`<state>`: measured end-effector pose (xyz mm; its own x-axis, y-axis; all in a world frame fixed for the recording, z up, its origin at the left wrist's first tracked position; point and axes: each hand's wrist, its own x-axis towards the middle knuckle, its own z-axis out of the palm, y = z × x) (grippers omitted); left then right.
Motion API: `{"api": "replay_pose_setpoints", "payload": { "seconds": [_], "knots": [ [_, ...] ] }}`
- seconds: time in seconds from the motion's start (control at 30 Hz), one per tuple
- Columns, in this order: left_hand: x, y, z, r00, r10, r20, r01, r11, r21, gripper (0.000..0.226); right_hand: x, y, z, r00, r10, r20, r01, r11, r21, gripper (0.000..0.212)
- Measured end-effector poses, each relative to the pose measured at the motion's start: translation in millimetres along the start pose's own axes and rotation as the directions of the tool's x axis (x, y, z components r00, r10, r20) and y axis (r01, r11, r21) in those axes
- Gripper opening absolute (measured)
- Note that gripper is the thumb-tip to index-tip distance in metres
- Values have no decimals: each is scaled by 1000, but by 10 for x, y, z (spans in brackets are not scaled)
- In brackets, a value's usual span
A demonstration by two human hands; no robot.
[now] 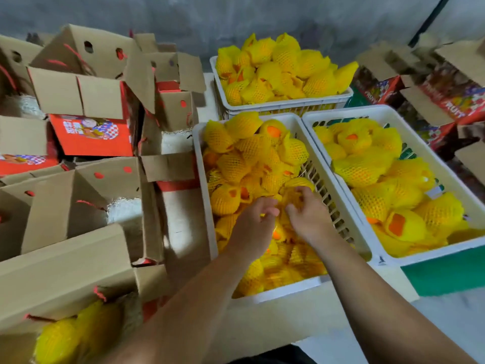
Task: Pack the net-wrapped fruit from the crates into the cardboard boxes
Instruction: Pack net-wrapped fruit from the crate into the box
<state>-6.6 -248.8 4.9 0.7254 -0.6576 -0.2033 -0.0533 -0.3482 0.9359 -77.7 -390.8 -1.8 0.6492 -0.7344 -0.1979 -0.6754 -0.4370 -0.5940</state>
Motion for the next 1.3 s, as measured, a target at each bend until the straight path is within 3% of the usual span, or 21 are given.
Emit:
{"api": "replay_pose_setpoints", "payload": {
  "seconds": [0.07,0.13,0.33,0.4,0.5,0.63,0.67,0.73,0.77,0.83,0.9,0.97,1.13,1.23,1.3],
  "knots": [
    [47,-152,37,997,-73,-30,73,997,18,28,258,161,39,982,88,165,-39,960,-279,80],
    [-8,-299,40,990,-131,-57,134,990,39,21,367,259,140,968,97,230,4,915,-404,86],
    [-76,-367,80,975,-211,-63,210,977,-28,18,302,180,294,999,0,44,18,916,-401,71],
    [-57,-306,108,973,-216,-80,213,976,-48,17,242,135,241,998,-69,-7,64,963,-261,77],
    [15,-190,153,960,-274,-51,252,933,-259,25,69,31,151,983,-183,-1,178,956,235,90],
    [70,-26,153,908,-407,98,370,672,-641,35,-86,-32,71,871,-399,286,222,840,495,108],
    [73,-31,133,902,-420,97,361,614,-701,35,-74,-27,54,844,-434,315,199,799,567,101],
    [81,-62,76,886,-453,100,330,466,-821,37,29,-8,53,906,-361,222,127,732,669,73],
    [80,-71,45,873,-477,99,313,393,-864,39,135,11,77,954,-267,138,129,780,613,63],
    [68,-99,9,856,-510,86,295,344,-891,44,398,86,183,987,-146,74,128,971,204,61],
    [26,-114,19,861,-502,77,306,392,-868,52,544,127,342,970,-63,234,113,971,-209,69],
    [-28,-150,49,870,-492,43,296,450,-842,58,569,145,514,947,-8,322,145,903,-405,75],
    [-145,-227,28,887,-461,39,314,540,-781,67,563,207,716,982,-5,190,65,948,-313,80],
    [-207,-211,-6,905,-422,50,301,555,-776,77,534,188,722,979,-51,198,76,990,-119,64],
    [-249,-215,-19,921,-388,43,280,581,-764,78,491,152,654,988,-73,140,78,996,-30,66]
  ]
}}
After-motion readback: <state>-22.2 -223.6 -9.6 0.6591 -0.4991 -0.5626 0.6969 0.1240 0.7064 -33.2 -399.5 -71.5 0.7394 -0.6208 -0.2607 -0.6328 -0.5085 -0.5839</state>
